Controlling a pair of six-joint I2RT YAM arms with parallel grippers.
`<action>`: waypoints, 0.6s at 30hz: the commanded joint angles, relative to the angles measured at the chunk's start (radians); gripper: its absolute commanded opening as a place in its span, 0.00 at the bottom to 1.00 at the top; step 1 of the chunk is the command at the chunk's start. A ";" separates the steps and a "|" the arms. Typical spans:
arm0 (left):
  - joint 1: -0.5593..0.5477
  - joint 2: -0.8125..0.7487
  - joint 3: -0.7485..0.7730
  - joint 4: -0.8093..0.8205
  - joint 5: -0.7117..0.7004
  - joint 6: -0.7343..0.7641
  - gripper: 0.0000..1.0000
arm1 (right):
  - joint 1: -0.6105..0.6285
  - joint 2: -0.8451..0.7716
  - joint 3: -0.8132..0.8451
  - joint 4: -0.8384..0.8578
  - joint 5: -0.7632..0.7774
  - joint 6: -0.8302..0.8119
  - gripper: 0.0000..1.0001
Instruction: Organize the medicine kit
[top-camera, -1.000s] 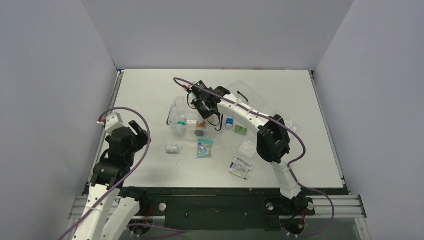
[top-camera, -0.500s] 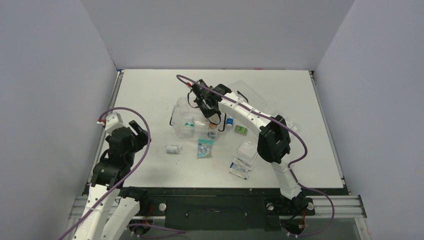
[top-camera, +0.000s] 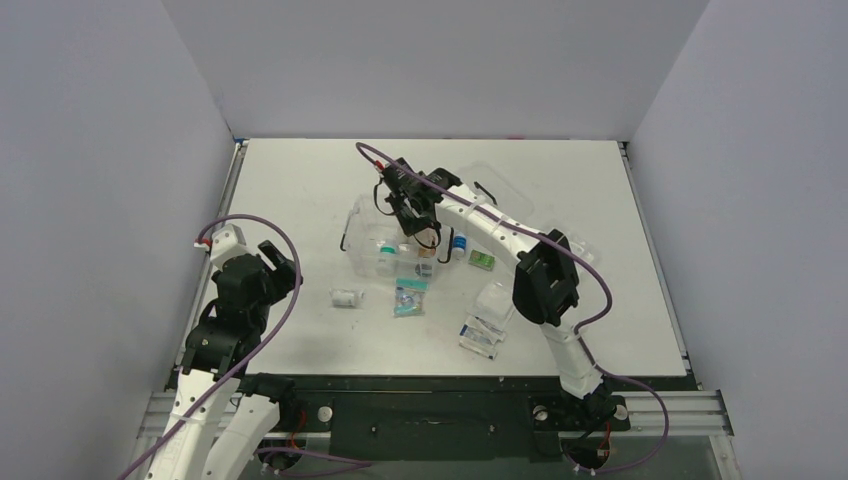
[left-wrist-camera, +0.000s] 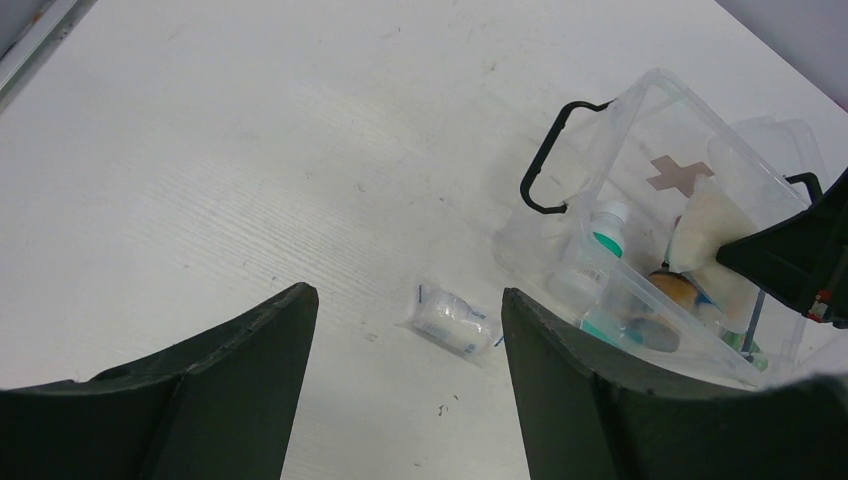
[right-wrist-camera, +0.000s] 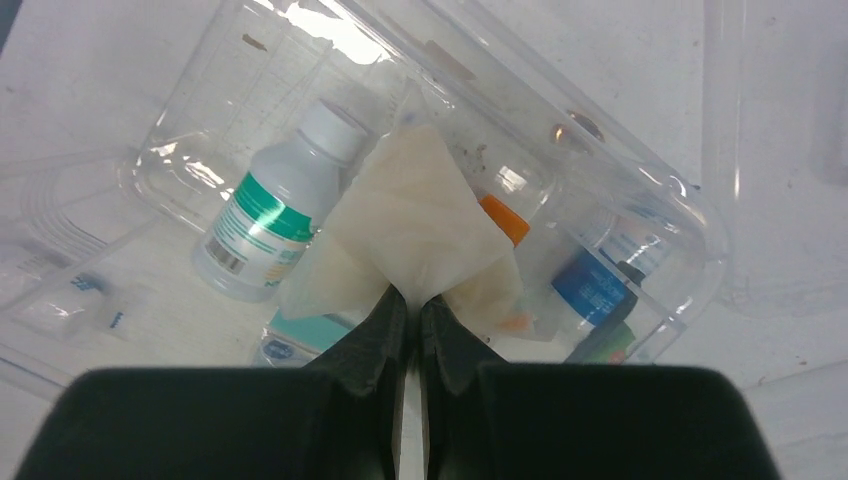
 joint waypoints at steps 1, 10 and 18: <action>0.003 -0.005 0.014 0.039 0.006 0.015 0.66 | 0.003 0.033 0.046 0.085 -0.044 0.071 0.00; 0.000 -0.005 0.015 0.040 0.008 0.014 0.66 | 0.008 0.013 -0.003 0.278 -0.187 0.178 0.00; 0.000 -0.005 0.014 0.039 0.011 0.016 0.66 | 0.019 0.079 0.048 0.373 -0.227 0.277 0.00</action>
